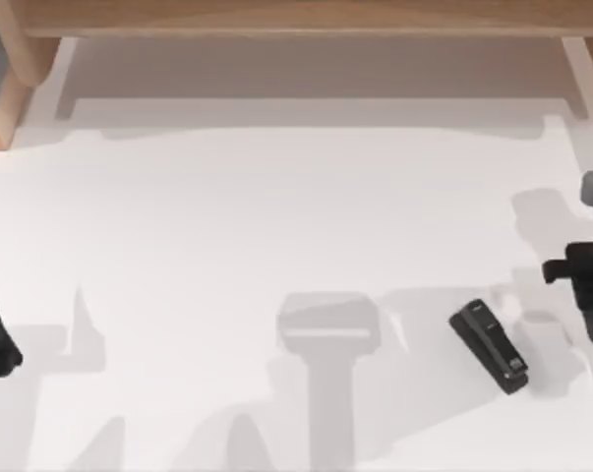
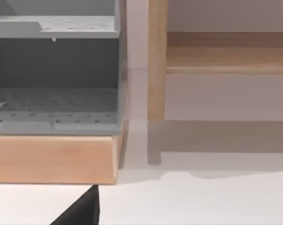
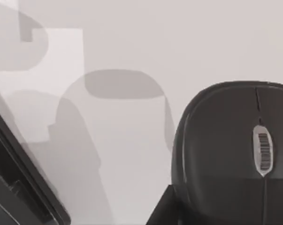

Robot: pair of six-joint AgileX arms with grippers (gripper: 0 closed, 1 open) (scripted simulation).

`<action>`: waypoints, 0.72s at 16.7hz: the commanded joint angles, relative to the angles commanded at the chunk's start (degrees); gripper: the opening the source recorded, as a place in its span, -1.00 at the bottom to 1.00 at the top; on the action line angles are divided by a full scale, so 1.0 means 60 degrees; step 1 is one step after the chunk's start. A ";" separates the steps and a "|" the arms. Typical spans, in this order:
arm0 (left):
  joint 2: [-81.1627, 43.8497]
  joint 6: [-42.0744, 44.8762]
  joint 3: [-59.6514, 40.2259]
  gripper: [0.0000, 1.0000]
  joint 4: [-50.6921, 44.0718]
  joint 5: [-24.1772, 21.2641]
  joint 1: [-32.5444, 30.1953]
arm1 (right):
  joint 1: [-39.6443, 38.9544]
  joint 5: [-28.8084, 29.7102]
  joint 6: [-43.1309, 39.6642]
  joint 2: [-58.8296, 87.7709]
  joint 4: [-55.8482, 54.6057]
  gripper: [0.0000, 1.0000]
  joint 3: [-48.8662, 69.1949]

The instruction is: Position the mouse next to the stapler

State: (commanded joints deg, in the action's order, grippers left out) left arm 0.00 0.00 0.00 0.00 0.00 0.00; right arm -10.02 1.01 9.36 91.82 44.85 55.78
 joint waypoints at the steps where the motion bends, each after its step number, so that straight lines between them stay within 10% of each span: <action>1: 0.0000 0.0000 0.0000 1.00 0.0000 0.0000 0.0000 | -0.0003 0.0000 -0.0001 -0.0023 -0.0035 -1.00 0.0024; 12: 0.0000 0.0000 0.0000 1.00 0.0000 0.0000 0.0000 | -0.0023 0.0010 0.0005 -0.0037 -0.0377 -1.00 0.0006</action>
State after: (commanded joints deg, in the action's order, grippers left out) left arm 0.00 0.00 0.00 0.00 0.00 0.00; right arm -10.16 1.07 9.40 91.59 42.59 55.81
